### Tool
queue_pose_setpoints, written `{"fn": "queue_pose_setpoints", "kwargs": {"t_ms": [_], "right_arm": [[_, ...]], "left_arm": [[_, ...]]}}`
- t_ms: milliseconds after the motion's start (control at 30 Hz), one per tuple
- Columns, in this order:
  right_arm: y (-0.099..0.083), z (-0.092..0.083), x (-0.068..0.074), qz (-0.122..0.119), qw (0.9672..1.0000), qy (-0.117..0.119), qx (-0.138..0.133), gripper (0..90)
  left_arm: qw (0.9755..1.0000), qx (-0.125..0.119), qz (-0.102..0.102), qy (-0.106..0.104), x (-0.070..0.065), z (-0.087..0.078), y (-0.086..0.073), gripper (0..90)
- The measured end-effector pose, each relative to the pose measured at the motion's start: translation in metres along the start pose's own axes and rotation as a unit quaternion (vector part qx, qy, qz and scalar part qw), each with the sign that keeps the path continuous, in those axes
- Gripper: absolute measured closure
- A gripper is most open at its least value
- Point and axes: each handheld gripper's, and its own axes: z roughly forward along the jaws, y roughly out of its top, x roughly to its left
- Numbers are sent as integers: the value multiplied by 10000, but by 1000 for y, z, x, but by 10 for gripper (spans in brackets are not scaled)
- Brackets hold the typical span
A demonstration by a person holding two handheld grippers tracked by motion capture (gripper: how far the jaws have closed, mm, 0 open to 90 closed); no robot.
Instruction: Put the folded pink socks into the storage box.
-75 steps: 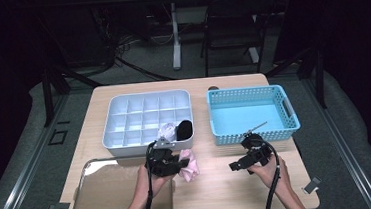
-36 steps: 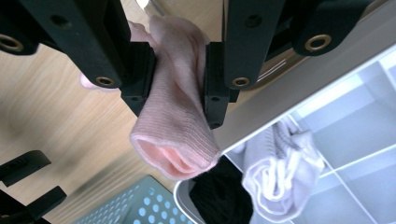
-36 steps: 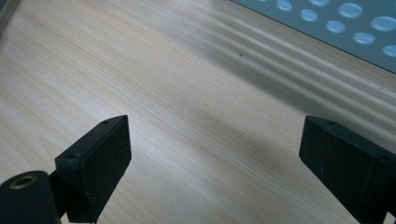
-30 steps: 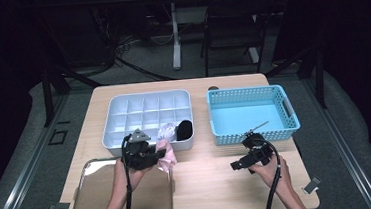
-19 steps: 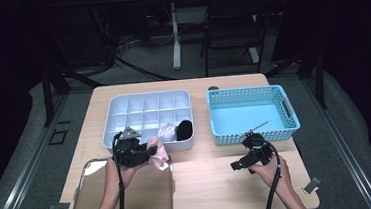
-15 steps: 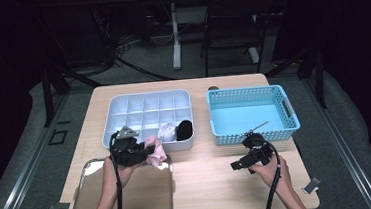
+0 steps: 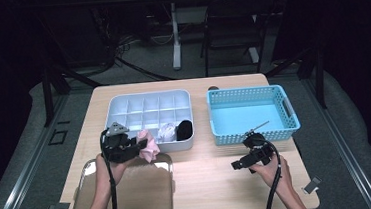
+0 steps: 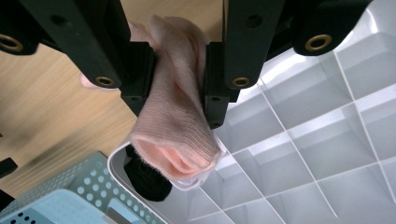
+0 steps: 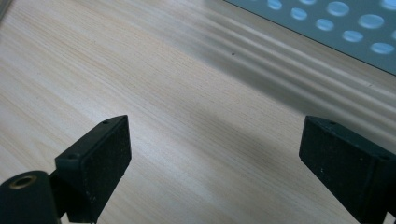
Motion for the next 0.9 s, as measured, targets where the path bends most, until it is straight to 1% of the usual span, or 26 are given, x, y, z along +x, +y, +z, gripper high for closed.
{"fn": "queue_pose_setpoints", "kwargs": {"t_ms": [100, 200, 267, 333, 367, 400, 433, 567, 667, 800, 833, 900], "right_arm": [[0, -1, 0, -5, 10000, -3, 27, 85], [0, -1, 0, 38, 10000, 4, -55, 85], [0, -2, 0, 39, 10000, 9, -56, 85], [0, -2, -1, 42, 10000, -4, -43, 85], [0, -1, 0, 120, 9999, -4, -116, 85], [0, -2, -2, 70, 10000, -18, -46, 85], [0, -2, -2, 69, 10000, 18, -42, 85], [0, -2, -3, 87, 10000, 6, -36, 85], [0, -3, -3, 62, 10000, -15, -19, 85], [0, -3, -3, 74, 10000, 8, -31, 86], [0, -3, -2, 106, 9999, 64, -45, 86], [0, -2, -2, 63, 10000, 25, -40, 86]], "left_arm": [[9999, -105, -19, 112, 4, -2, 3, 701], [9996, -208, -73, 158, 9, -5, 7, 702], [9994, -286, -84, 161, 13, -5, 10, 701], [9992, -326, -100, 219, 15, -5, 13, 701], [9991, -341, -70, 243, 16, -4, 15, 701], [9989, -357, -63, 281, 17, -3, 16, 701], [9989, -339, -41, 316, 18, -2, 18, 701], [9983, -332, -22, 469, 24, 5, 25, 701], [9978, -302, 38, 589, 27, 12, 27, 701], [9979, -210, 45, 608, 31, 24, 28, 701], [9979, -190, 43, 610, 32, 27, 28, 701], [9978, -178, 36, 642, 34, 33, 28, 701]]}}
